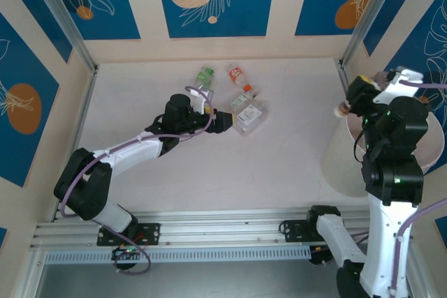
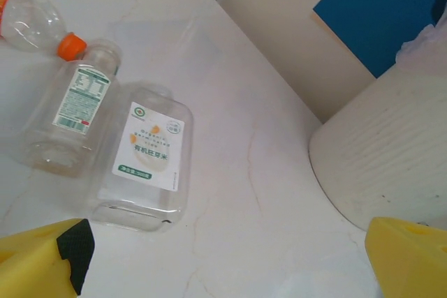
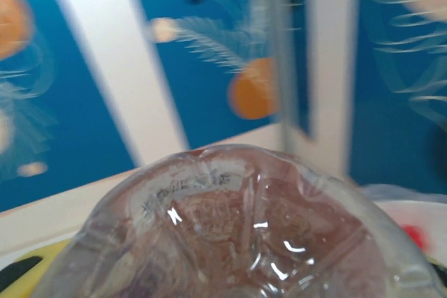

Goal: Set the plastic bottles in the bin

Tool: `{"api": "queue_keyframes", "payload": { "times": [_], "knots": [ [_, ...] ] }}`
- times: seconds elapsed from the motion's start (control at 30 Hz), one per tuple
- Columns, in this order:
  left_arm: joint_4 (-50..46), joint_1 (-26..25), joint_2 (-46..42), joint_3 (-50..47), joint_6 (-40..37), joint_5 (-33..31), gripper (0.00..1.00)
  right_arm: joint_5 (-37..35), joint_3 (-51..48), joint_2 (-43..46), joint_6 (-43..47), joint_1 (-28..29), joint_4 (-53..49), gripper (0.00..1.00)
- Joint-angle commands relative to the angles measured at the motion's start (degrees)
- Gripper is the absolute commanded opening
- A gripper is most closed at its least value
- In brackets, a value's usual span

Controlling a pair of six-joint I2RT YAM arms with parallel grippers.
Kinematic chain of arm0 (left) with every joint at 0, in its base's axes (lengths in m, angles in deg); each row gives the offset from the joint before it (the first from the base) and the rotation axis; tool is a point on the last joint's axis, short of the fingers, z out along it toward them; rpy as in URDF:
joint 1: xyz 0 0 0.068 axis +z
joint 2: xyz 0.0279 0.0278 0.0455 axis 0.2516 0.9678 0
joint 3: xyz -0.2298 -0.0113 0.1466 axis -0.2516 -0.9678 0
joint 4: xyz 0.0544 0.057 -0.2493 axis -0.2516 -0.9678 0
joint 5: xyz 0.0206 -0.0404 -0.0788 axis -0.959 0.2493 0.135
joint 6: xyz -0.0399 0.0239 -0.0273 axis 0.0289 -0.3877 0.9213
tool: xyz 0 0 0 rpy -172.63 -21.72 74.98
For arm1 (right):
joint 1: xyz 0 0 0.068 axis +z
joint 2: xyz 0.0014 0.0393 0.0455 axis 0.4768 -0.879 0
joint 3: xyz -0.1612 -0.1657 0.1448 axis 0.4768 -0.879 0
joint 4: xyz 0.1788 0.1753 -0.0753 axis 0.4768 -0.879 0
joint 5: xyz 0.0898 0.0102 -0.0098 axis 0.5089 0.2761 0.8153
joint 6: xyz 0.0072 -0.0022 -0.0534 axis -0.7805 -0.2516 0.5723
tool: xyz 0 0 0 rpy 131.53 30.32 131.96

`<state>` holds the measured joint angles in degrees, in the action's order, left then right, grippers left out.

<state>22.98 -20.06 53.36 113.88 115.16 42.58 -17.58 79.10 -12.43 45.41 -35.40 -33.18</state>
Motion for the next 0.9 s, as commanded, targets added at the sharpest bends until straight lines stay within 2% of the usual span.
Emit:
{"api": "queue_keyframes", "payload": {
  "times": [0.0, 0.07, 0.17, 0.3, 0.57, 0.73, 0.87],
  "knots": [
    [1.4, 0.1, 0.4, 0.5, -2.3, -2.3, 1.00, -8.7, -1.2, -3.5, 4.1, -7.2, 0.4, 0.48],
    [0.5, 0.1, 0.5, 0.8, -2.7, -2.6, 1.00, -7.2, -1.0, -5.5, 3.4, -11.1, 2.0, 0.49],
    [-0.2, 0.2, 0.4, 0.7, -3.5, -3.4, 1.00, -8.9, -2.7, -8.2, 4.3, -13.4, 5.4, 0.51],
    [-1.0, 0.4, 0.4, 0.9, -4.1, -4.1, 1.00, -11.2, -7.8, -11.0, 9.5, -14.3, 12.7, 0.51],
    [-2.6, 0.5, 1.9, 4.0, -1.3, -3.7, 1.00, -3.7, -22.4, -11.6, 17.3, -14.1, 31.6, 0.50],
    [-2.4, 0.5, 2.7, 5.8, 2.1, -3.0, 1.00, -10.3, -27.5, -13.6, 18.0, -13.9, 32.4, 0.53],
    [-3.3, 0.5, 3.0, 6.5, 3.3, -3.2, 1.00, -12.5, -30.6, -12.6, 17.6, -14.2, 33.3, 0.55]
  ]
}}
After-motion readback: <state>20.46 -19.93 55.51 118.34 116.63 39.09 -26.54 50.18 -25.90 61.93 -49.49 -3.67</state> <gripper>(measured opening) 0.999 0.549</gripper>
